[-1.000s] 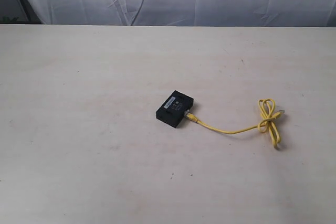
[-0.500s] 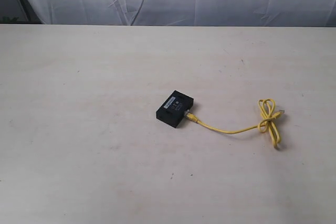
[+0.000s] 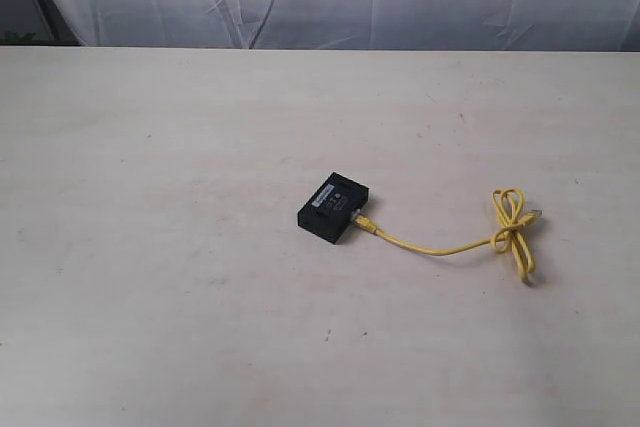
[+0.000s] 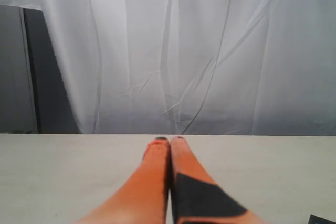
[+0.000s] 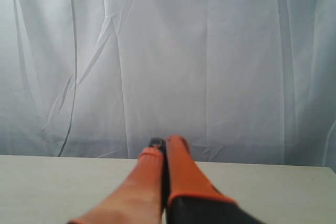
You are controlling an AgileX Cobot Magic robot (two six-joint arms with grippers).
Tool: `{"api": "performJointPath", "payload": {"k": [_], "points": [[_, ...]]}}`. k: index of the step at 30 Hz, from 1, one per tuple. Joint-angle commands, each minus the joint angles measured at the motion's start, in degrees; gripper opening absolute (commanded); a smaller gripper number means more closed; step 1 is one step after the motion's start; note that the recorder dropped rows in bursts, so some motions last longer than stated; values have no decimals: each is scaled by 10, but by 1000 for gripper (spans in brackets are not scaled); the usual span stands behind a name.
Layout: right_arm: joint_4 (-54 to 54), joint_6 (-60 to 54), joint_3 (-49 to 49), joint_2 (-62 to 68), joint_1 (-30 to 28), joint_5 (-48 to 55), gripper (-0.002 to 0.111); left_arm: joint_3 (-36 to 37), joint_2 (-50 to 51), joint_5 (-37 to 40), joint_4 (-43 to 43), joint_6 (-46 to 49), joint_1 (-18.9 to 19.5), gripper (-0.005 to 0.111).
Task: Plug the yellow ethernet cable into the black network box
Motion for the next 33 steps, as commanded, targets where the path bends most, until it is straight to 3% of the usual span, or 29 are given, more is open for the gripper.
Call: {"api": "performJointPath", "payload": {"k": [1,12,33], "points": [[-1,1,4,-4,-3,-6,-1,57,-31,-20,0,-13,22,0],[-1,1,4,-4,-3,-6,-1,146,-63,-17,1,-13,41,0],[-1,1,4,-4,-3,-6,-1,148,-63,11,10,-13,41,0]]}}
